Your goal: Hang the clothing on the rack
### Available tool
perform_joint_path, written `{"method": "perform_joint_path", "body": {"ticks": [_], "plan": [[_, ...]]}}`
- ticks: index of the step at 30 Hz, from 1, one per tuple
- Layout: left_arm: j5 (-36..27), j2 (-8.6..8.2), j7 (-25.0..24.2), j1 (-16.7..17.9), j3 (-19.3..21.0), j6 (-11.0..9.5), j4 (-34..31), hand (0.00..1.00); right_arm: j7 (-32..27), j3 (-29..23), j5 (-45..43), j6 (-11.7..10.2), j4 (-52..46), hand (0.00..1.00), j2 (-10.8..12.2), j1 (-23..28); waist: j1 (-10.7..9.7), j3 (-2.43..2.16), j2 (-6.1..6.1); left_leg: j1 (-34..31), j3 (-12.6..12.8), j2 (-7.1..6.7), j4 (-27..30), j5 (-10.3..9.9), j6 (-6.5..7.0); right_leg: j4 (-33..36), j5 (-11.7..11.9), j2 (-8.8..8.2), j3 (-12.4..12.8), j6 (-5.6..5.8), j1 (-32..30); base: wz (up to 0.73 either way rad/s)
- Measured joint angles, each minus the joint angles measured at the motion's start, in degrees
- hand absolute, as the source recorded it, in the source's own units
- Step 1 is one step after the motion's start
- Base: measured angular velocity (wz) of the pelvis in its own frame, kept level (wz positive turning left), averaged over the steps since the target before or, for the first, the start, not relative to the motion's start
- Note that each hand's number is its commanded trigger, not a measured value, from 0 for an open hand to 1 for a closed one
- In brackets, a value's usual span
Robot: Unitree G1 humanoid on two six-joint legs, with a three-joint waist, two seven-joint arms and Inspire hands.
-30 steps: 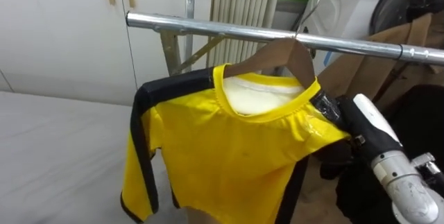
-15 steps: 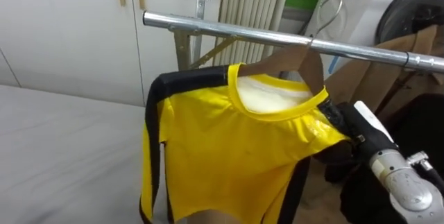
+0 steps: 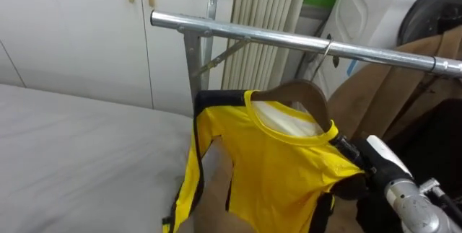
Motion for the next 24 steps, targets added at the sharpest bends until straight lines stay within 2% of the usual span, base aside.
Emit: {"method": "perform_joint_path", "body": {"ticks": [5, 7, 9, 14, 24], "plan": [[0.0, -0.01, 0.3, -0.3, -0.1, 0.0, 0.0, 0.00, -1.8, 0.0, 0.0, -0.2, 3.4, 1.00, 0.5, 0.0, -0.1, 0.44, 0.77, 0.8, 0.0, -0.02, -0.2, 0.0, 0.01, 0.0, -0.3, 0.05, -0.2, 0.31, 1.0, 0.07], [0.0, -0.02, 0.3, -0.3, -0.1, 0.0, 0.1, 0.00, -2.0, 0.0, -0.2, -0.1, 4.2, 1.00, 0.8, 0.0, 0.0, 0.49, 1.06, 0.7, -0.1, -0.02, -0.6, 0.0, 0.01, 0.0, -0.3, 0.10, -0.3, 0.30, 1.0, 0.05], [0.0, -0.03, 0.3, -0.3, -0.1, 0.1, 0.2, 0.00, -2.5, 0.0, -0.4, -0.1, 4.7, 1.00, 1.4, 0.0, 0.0, 0.43, 1.32, 0.7, -0.1, -0.03, -0.6, 0.0, 0.01, 0.1, -0.3, 0.10, -0.3, 0.30, 1.0, 0.02], [0.0, -0.05, 0.6, -0.3, -0.1, 0.1, 1.5, 0.00, -3.9, 0.0, -0.3, -1.2, 6.3, 1.00, 2.9, 0.0, -0.2, -0.28, 2.50, 0.8, -0.3, -0.11, -0.4, 0.0, 0.03, 0.1, -0.3, 0.03, -0.6, 0.33, 1.1, 0.02], [0.0, -0.09, 0.4, -0.3, 0.0, 0.1, 2.0, 0.00, -4.2, 0.0, -0.3, -1.2, 6.6, 1.00, 2.9, 0.0, -0.3, -0.27, 2.53, 0.8, -0.3, -0.06, 0.2, 0.0, 0.03, 0.1, -0.7, -0.11, -0.8, 0.35, 1.5, 0.01]]}}
